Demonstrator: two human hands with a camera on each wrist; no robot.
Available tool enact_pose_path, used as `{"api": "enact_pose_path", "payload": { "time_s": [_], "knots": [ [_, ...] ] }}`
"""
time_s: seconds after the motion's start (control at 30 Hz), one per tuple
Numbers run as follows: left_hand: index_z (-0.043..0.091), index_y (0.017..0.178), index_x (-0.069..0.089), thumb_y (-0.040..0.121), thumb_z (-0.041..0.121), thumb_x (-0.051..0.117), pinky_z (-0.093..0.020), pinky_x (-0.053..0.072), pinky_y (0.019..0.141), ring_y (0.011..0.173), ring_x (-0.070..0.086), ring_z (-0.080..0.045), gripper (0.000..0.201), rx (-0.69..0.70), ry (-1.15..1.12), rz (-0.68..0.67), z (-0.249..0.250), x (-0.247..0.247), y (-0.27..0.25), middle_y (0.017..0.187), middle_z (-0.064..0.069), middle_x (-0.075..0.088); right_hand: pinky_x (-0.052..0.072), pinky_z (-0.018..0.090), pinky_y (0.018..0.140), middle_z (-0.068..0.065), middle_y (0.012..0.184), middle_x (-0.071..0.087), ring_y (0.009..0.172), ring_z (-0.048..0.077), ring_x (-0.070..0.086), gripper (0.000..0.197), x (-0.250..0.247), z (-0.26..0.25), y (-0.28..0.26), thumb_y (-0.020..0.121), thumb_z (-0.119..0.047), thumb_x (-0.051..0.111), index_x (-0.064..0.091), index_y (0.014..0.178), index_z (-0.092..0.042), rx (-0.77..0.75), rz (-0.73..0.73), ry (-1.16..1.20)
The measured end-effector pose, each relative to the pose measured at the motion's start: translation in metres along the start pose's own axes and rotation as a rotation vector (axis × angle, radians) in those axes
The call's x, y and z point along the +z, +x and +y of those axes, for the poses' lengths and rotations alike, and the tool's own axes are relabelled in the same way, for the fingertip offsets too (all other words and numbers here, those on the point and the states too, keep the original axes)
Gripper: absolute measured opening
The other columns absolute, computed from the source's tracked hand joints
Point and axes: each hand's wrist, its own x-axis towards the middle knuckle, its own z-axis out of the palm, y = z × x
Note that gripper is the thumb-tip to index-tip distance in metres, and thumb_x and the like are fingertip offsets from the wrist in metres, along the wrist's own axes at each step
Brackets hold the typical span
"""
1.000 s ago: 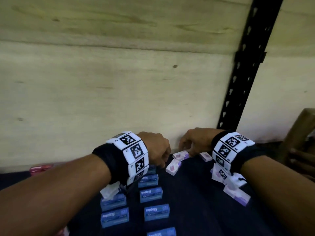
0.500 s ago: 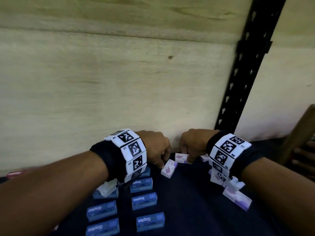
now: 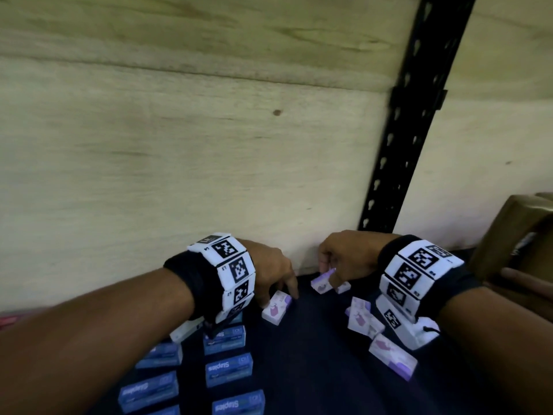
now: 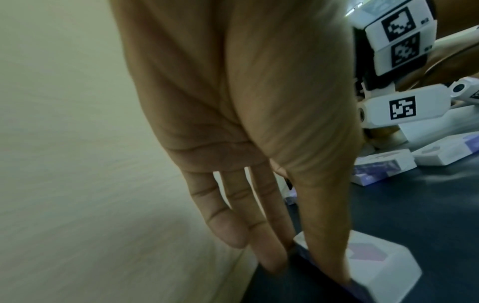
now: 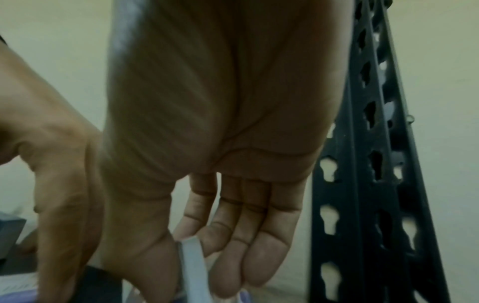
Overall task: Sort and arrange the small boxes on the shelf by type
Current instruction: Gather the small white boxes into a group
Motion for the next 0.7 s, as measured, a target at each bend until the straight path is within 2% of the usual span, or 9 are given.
{"api": "enact_pose_path", "payload": {
  "time_s": [0.07, 0.13, 0.23, 0.3, 0.33, 0.4, 0.5, 0.6, 0.7],
  "knots": [
    [0.028, 0.144, 0.047, 0.088, 0.017, 0.070, -0.020, 0.038, 0.081, 0.115, 0.058, -0.021, 0.061, 0.010, 0.016, -0.004, -0.001, 0.000, 0.001, 0.131, -0.002, 0.061, 0.045, 0.021, 0.063, -0.006, 0.094, 0.069, 0.074, 0.008, 0.058, 0.021, -0.001, 0.003, -0.002, 0.081, -0.026, 0.076, 0.070, 0.101, -0.024, 0.011, 0.005, 0.015],
    [0.025, 0.142, 0.049, 0.088, 0.018, 0.071, -0.019, 0.037, 0.078, 0.113, 0.058, -0.021, 0.058, 0.006, 0.017, 0.003, -0.002, 0.000, 0.002, 0.130, -0.002, 0.060, 0.044, 0.020, 0.060, -0.005, 0.095, 0.070, 0.073, 0.007, 0.058, 0.020, -0.001, 0.003, -0.002, 0.081, -0.026, 0.077, 0.071, 0.100, -0.023, 0.014, -0.011, 0.026],
    [0.018, 0.133, 0.055, 0.084, 0.017, 0.075, -0.021, 0.034, 0.058, 0.093, 0.055, -0.014, 0.053, -0.007, 0.005, 0.029, -0.002, 0.001, 0.004, 0.122, -0.003, 0.063, 0.046, 0.022, 0.062, -0.001, 0.100, 0.071, 0.080, 0.012, 0.061, 0.021, 0.001, -0.001, -0.001, 0.079, -0.025, 0.078, 0.070, 0.098, -0.024, -0.004, -0.031, -0.004],
    [0.016, 0.128, 0.056, 0.082, 0.017, 0.077, -0.014, 0.033, 0.050, 0.084, 0.051, -0.010, 0.050, -0.009, -0.024, 0.039, -0.003, 0.002, 0.005, 0.118, -0.004, 0.065, 0.051, 0.027, 0.069, 0.000, 0.101, 0.072, 0.088, 0.018, 0.065, 0.025, 0.002, -0.004, 0.000, 0.076, -0.024, 0.079, 0.069, 0.099, -0.023, -0.006, -0.034, -0.008],
    [0.016, 0.127, 0.056, 0.082, 0.017, 0.077, -0.014, 0.034, 0.050, 0.083, 0.051, -0.010, 0.050, -0.003, -0.030, 0.041, -0.003, 0.002, 0.005, 0.118, -0.003, 0.066, 0.054, 0.030, 0.072, 0.001, 0.100, 0.073, 0.089, 0.020, 0.067, 0.027, 0.003, -0.005, 0.001, 0.075, -0.023, 0.080, 0.070, 0.101, -0.021, -0.005, -0.034, -0.007],
    [0.019, 0.131, 0.055, 0.083, 0.018, 0.076, -0.021, 0.035, 0.059, 0.085, 0.054, -0.011, 0.053, 0.015, -0.023, 0.039, -0.003, 0.002, 0.002, 0.116, -0.002, 0.067, 0.056, 0.034, 0.075, 0.000, 0.094, 0.073, 0.086, 0.021, 0.068, 0.027, 0.005, -0.006, 0.003, 0.074, -0.025, 0.080, 0.073, 0.100, -0.021, -0.015, -0.030, -0.014],
    [0.027, 0.141, 0.050, 0.087, 0.021, 0.072, -0.018, 0.035, 0.073, 0.098, 0.061, -0.018, 0.059, 0.065, 0.010, 0.015, -0.001, 0.002, -0.002, 0.115, -0.003, 0.068, 0.051, 0.029, 0.067, -0.005, 0.078, 0.067, 0.075, 0.018, 0.063, 0.017, 0.008, -0.008, 0.005, 0.075, -0.029, 0.080, 0.070, 0.085, -0.020, -0.040, -0.017, -0.036],
    [0.026, 0.137, 0.056, 0.091, 0.024, 0.068, -0.017, 0.032, 0.071, 0.101, 0.060, -0.020, 0.048, 0.074, 0.052, 0.007, 0.000, 0.002, -0.003, 0.117, -0.004, 0.066, 0.043, 0.024, 0.059, -0.009, 0.067, 0.060, 0.064, 0.013, 0.055, 0.023, 0.013, -0.008, 0.009, 0.075, -0.032, 0.081, 0.062, 0.069, -0.022, -0.058, -0.008, -0.031],
    [0.023, 0.134, 0.058, 0.092, 0.025, 0.067, -0.015, 0.029, 0.065, 0.089, 0.053, -0.016, 0.043, 0.048, 0.028, 0.024, 0.000, 0.004, -0.002, 0.117, -0.003, 0.064, 0.042, 0.023, 0.062, -0.013, 0.066, 0.057, 0.066, 0.011, 0.055, 0.029, 0.015, -0.009, 0.010, 0.075, -0.034, 0.083, 0.057, 0.065, -0.025, -0.058, -0.019, -0.021]
  ]
}}
